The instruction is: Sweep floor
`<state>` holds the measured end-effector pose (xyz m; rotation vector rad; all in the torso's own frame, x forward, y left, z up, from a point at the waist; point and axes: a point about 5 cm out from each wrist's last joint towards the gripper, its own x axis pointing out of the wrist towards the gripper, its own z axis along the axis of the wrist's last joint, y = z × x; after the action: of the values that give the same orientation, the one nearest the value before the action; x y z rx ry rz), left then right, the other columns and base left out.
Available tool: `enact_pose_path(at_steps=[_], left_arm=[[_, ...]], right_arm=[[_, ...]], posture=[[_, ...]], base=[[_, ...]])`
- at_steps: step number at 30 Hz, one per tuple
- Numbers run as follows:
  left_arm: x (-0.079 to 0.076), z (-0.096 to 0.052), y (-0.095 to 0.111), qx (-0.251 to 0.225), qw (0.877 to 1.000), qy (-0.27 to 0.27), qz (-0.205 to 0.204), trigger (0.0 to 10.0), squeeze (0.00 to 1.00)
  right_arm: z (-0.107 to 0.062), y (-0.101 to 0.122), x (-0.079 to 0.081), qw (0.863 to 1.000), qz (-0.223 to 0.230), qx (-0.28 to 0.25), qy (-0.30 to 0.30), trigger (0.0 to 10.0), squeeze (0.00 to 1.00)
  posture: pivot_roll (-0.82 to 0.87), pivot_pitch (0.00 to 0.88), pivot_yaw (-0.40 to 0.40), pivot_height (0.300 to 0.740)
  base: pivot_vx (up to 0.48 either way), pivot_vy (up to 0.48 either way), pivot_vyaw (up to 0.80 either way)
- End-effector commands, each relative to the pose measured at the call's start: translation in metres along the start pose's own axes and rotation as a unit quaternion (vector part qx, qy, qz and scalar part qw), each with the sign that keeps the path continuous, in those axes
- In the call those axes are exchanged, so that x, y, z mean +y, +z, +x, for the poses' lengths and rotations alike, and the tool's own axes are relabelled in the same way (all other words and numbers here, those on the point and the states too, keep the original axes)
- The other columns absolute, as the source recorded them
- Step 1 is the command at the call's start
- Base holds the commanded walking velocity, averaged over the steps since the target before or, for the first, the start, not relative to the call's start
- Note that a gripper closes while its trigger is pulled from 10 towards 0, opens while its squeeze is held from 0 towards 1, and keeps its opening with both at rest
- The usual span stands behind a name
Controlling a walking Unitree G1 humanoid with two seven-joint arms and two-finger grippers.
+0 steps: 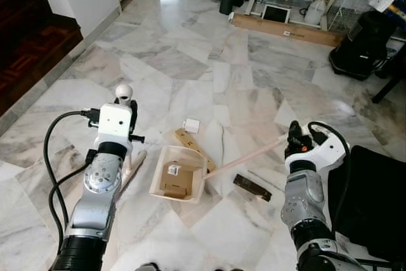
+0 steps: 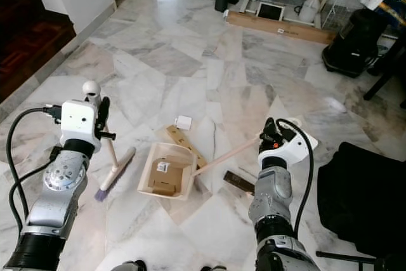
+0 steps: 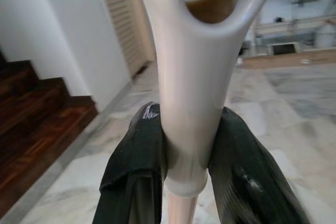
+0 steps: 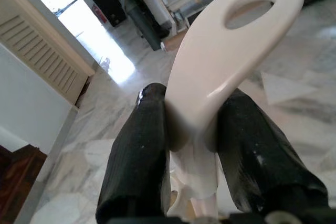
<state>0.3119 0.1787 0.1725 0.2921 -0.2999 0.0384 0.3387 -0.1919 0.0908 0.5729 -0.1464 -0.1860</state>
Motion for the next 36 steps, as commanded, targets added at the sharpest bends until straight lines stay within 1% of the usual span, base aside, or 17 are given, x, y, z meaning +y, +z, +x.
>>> enact_pose_path(at_steps=[1, 8, 23, 30, 36], left_arm=[[0.0083, -0.0017, 0.0025, -0.015, 1.0, 0.025, 0.013, 10.0, 0.0], [0.0068, -0.003, 0.0023, -0.015, 0.999, 0.031, 0.01, 10.0, 0.0], [0.0125, -0.0025, 0.0035, -0.013, 0.999, 0.049, 0.016, 10.0, 0.0], [0.0118, -0.0031, 0.0034, -0.012, 0.998, 0.052, 0.015, 10.0, 0.0], [0.0079, -0.004, 0.0027, -0.008, 0.998, 0.054, 0.011, 10.0, 0.0]], right_arm=[[0.0069, 0.0122, 0.0106, 0.999, 0.003, -0.028, 0.019, 10.0, 0.0], [0.0075, 0.015, 0.0095, 0.999, 0.001, -0.03, 0.02, 10.0, 0.0], [0.0046, 0.0126, 0.0097, 1.0, 0.003, -0.025, 0.017, 10.0, 0.0], [0.005, 0.0127, 0.0101, 1.0, 0.003, -0.023, 0.017, 10.0, 0.0], [0.0053, 0.0131, 0.0106, 1.0, 0.002, -0.022, 0.019, 10.0, 0.0]], posture=[[0.11, 0.108, -0.103, 0.74], [0.11, 0.12, -0.108, 0.74], [0.11, 0.138, -0.106, 0.74], [0.11, 0.139, -0.109, 0.74], [0.11, 0.139, -0.112, 0.74]], base=[[0.0, 0.0, 0.8], [0.0, 0.0, 0.8], [0.0, 0.0, 0.73], [0.0, 0.0, 0.62], [0.0, 0.0, 0.69]])
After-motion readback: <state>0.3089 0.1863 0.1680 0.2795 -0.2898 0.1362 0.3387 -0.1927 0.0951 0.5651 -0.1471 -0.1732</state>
